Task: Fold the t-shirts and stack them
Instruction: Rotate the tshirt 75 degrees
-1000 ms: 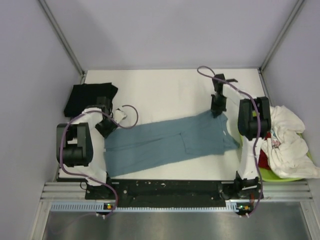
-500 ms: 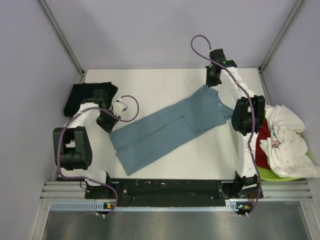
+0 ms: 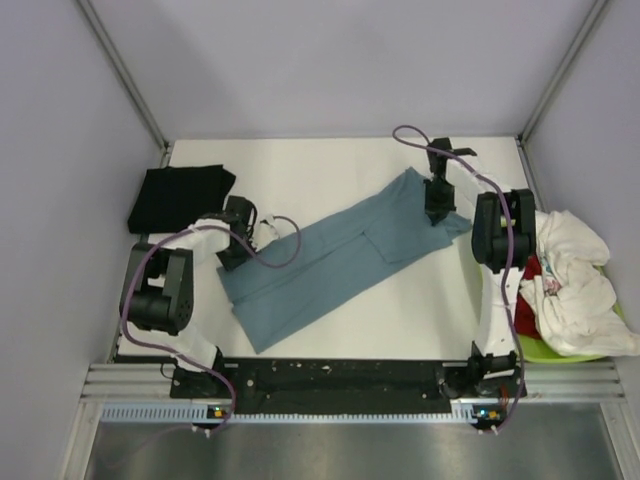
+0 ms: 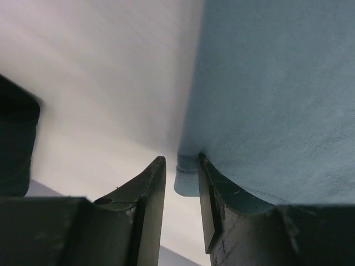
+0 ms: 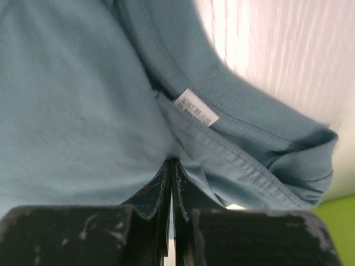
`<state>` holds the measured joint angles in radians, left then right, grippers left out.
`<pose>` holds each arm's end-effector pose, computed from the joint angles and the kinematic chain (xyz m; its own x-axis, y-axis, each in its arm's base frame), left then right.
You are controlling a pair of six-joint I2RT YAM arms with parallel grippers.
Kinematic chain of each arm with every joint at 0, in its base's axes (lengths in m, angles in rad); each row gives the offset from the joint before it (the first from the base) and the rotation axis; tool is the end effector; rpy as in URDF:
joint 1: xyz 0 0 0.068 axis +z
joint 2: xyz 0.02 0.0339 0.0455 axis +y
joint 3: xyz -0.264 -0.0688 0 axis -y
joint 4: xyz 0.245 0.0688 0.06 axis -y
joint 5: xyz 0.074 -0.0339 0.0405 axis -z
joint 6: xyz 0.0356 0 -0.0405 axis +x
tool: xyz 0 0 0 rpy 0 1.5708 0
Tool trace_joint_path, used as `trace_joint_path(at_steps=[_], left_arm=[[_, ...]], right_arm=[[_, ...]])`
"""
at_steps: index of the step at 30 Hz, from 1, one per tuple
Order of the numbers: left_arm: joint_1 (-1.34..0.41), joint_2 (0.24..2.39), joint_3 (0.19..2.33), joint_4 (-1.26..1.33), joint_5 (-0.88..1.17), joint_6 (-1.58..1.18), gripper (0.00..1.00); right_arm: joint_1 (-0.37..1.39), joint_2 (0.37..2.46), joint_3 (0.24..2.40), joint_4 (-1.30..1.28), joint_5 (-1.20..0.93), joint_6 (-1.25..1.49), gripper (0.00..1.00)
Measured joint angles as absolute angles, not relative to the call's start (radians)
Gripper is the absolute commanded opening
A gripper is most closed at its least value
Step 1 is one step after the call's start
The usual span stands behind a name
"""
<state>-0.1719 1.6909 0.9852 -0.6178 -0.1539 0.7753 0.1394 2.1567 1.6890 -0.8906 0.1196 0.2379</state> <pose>0.3002 -0.0466 0.1565 -0.5898 0.8044 -0.0708 0.7630 0.5839 0.2775 0.4312 0.0562 0.1697 -0.9674 0.1005 -0.2324 0.1183 0.9909 -0.0636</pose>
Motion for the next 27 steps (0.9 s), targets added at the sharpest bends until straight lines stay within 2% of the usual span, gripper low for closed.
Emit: trace_joint_path(at_steps=[2,6,8,10,12,14,17,19,22,27], left_arm=[[-0.187,1.655,0.932,-0.590,-0.179,0.801,0.36],[-0.266,1.575,0.830,-0.575,-0.217,0.847,0.36],[-0.340,1.536,0.795,-0.610,-0.216,0.859,0.37],[-0.426,1.509,0.785,-0.666,-0.175,0.859,0.37],[-0.514,1.485,0.785,-0.721,-0.086,0.854,0.37],[-0.564,1.458,0.785,-0.770,0.022,0.850,0.39],[-0.561,1.364,0.784,-0.840,0.101,0.855,0.43],[-0.538,1.280,0.788,-0.874,0.115,0.865,0.46],[-0.512,1.209,0.831,-0.934,0.136,0.886,0.49],[-0.508,1.202,0.860,-0.937,0.249,0.940,0.50]], right_arm=[[0.134,2.229,1.818,-0.954,0.097,0.247,0.00],[0.126,2.458,2.223,-1.028,0.025,0.277,0.00],[0.124,2.582,2.434,-0.980,-0.012,0.293,0.00],[0.120,2.632,2.495,-0.873,-0.070,0.321,0.02],[0.116,2.641,2.485,-0.767,-0.111,0.354,0.11],[0.113,2.646,2.487,-0.703,-0.132,0.379,0.29],[0.111,2.638,2.500,-0.624,-0.161,0.366,0.46],[0.112,2.590,2.457,-0.568,-0.174,0.321,0.53],[0.123,2.413,2.267,-0.509,-0.224,0.233,0.57],[0.215,1.892,1.703,-0.271,-0.416,0.012,0.58]])
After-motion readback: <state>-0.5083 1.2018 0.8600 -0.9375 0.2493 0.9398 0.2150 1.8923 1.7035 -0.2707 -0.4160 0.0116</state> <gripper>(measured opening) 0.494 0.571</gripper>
